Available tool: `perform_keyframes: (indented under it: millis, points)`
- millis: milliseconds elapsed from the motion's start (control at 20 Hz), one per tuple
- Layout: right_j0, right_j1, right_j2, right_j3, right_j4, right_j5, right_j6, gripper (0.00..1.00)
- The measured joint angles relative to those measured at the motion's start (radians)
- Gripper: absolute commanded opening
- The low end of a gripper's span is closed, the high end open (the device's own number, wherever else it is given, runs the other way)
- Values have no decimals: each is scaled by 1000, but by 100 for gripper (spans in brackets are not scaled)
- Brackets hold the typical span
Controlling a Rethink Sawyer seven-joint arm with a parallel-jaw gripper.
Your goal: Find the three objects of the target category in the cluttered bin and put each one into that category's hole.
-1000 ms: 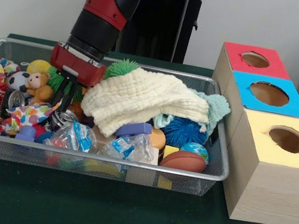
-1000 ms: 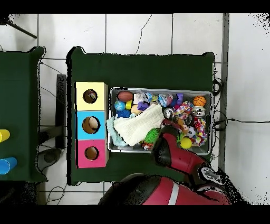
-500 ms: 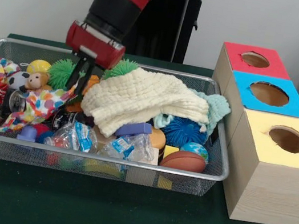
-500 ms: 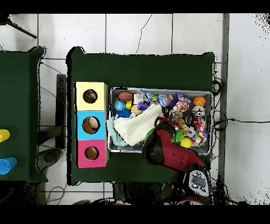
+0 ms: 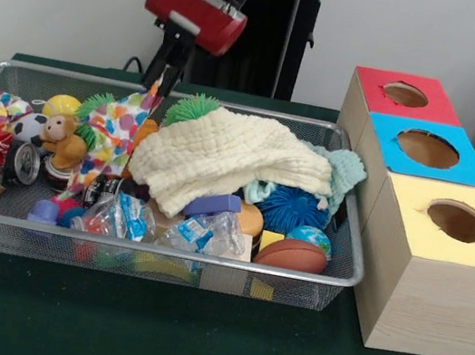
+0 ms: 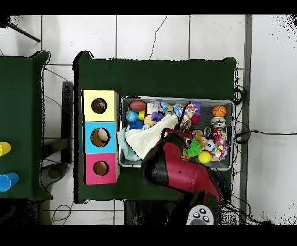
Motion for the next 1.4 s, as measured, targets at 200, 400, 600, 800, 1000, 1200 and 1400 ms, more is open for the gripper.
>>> perform_keyframes:
  millis: [200, 400, 600, 800, 1000, 1200, 1400]
  points:
    - [60, -59, -31, 4, 23, 74, 0, 0]
    - [65, -148, 8, 35, 76, 186, 0, 0]
    - [35, -228, 86, 91, 145, 242, 0, 0]
    - [9, -274, 157, 138, 199, 244, 0, 0]
    - [42, -295, 182, 157, 246, 244, 0, 0]
    - [114, -296, 177, 154, 271, 258, 0, 0]
    - [187, -291, 171, 119, 289, 329, 0, 0]
